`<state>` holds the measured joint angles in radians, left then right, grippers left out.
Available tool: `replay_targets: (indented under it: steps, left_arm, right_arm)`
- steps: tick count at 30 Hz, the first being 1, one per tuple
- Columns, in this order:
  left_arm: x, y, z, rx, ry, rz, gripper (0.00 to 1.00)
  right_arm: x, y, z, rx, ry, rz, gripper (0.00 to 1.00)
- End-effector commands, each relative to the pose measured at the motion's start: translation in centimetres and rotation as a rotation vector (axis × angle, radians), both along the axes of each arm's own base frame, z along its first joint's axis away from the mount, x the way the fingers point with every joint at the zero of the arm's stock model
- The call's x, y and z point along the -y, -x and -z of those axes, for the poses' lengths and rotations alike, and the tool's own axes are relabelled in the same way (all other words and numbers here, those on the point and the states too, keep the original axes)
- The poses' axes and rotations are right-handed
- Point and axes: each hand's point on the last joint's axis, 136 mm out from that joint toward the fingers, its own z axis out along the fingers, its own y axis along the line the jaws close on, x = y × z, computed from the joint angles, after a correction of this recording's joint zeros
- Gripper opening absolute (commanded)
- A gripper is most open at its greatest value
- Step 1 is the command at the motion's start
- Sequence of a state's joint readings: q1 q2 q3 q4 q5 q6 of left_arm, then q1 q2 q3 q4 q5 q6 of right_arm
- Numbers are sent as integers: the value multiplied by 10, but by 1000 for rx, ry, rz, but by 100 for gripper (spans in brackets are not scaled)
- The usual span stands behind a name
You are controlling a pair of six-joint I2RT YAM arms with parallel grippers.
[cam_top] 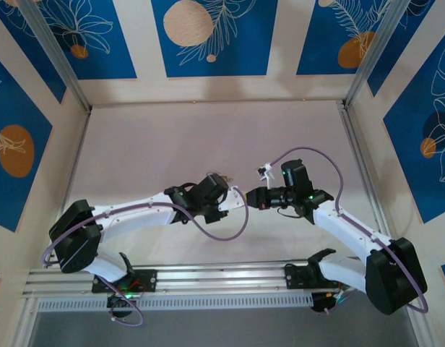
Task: Unlock with the key
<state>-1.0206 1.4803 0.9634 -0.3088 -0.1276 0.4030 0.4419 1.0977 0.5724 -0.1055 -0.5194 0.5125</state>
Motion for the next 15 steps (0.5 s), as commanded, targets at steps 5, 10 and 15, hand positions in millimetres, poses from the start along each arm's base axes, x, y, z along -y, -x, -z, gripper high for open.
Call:
replay_targets:
  steps: [5,10,15]
  left_arm:
    - [-3,-7,-12,146,-46,48,16]
    - [-3,-4,-12,162,-59,63,16]
    - [-2,1,-11,170,-70,80,16]
  right_arm:
    - [-9,4,4,22,35,-54,0]
    - [-12,5,8,9,36,-71,0]
    - [-15,4,7,-2,9,-84,0]
